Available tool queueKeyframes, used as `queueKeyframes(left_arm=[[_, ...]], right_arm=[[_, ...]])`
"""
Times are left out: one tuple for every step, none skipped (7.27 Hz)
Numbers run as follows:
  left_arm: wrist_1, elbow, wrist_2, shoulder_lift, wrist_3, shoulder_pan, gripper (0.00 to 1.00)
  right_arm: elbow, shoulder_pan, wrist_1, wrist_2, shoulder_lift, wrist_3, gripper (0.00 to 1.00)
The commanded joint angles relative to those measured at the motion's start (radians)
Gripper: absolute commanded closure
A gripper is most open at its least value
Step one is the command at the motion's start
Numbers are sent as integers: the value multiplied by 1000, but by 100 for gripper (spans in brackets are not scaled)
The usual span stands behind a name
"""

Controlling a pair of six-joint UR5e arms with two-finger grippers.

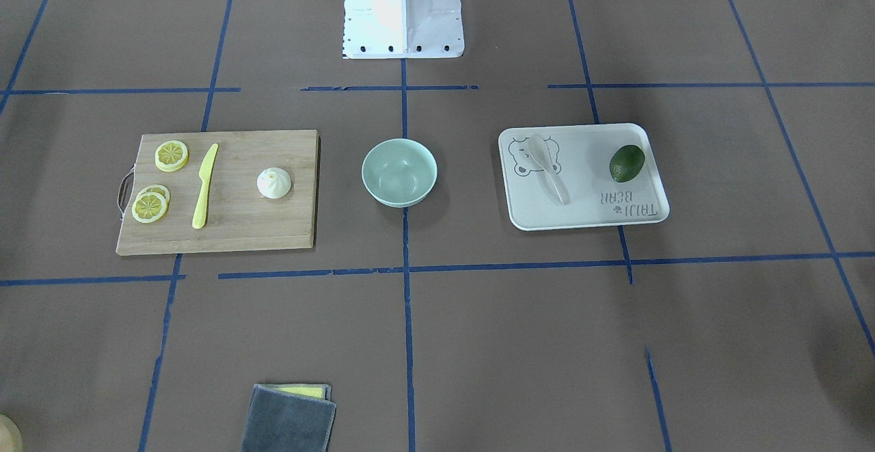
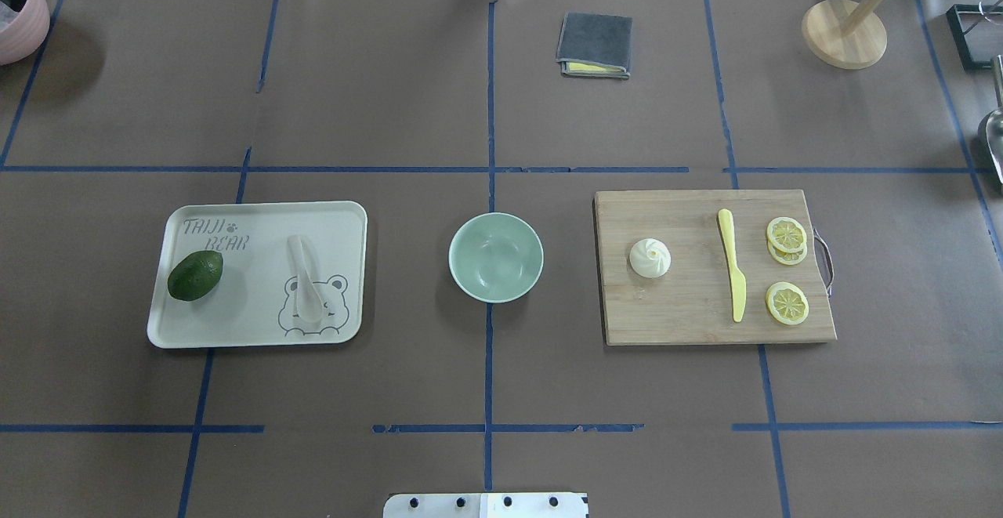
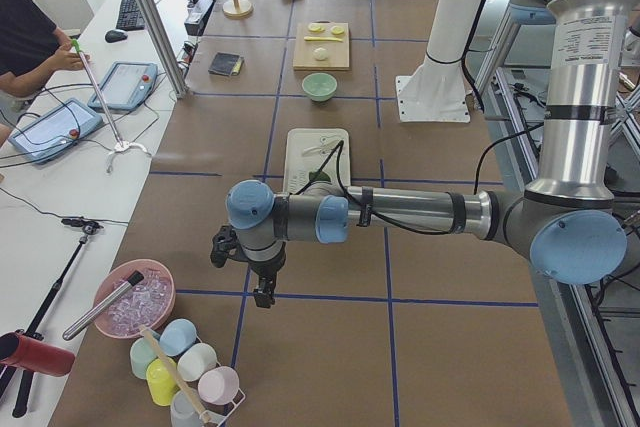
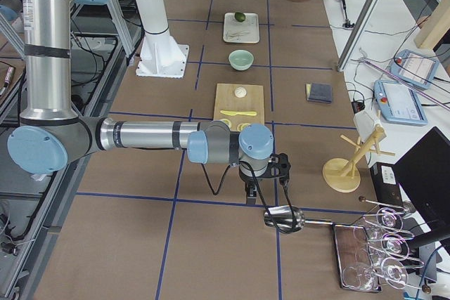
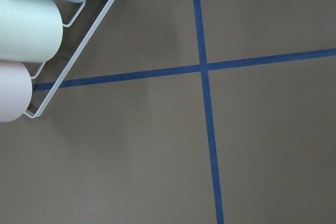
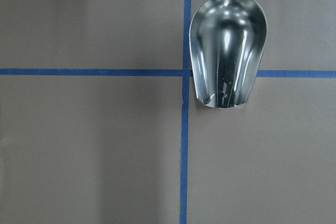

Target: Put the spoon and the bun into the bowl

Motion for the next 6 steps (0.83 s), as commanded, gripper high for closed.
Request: queueKeyframes(left_arm=[[-3,-2,-2,-1,-1,0,0],[-4,-7,-2,-5,1,0,0],[-7,-44,-3,-12,-1,0,0],[-12,-92,-3,-20,-5,2,0],[-14,-135,0,-40,-39,11,0],[-33,-200,3,-55,-117,38,0]], right_arm=[[4,0,0,0,0,-1,0],[4,0,2,1,1,0,0],[6,0,2,1,3,0,0],[12,0,2,3,12,3,0],[24,-5,2,6,18,6,0],[29,-8,2,8,26,5,0]])
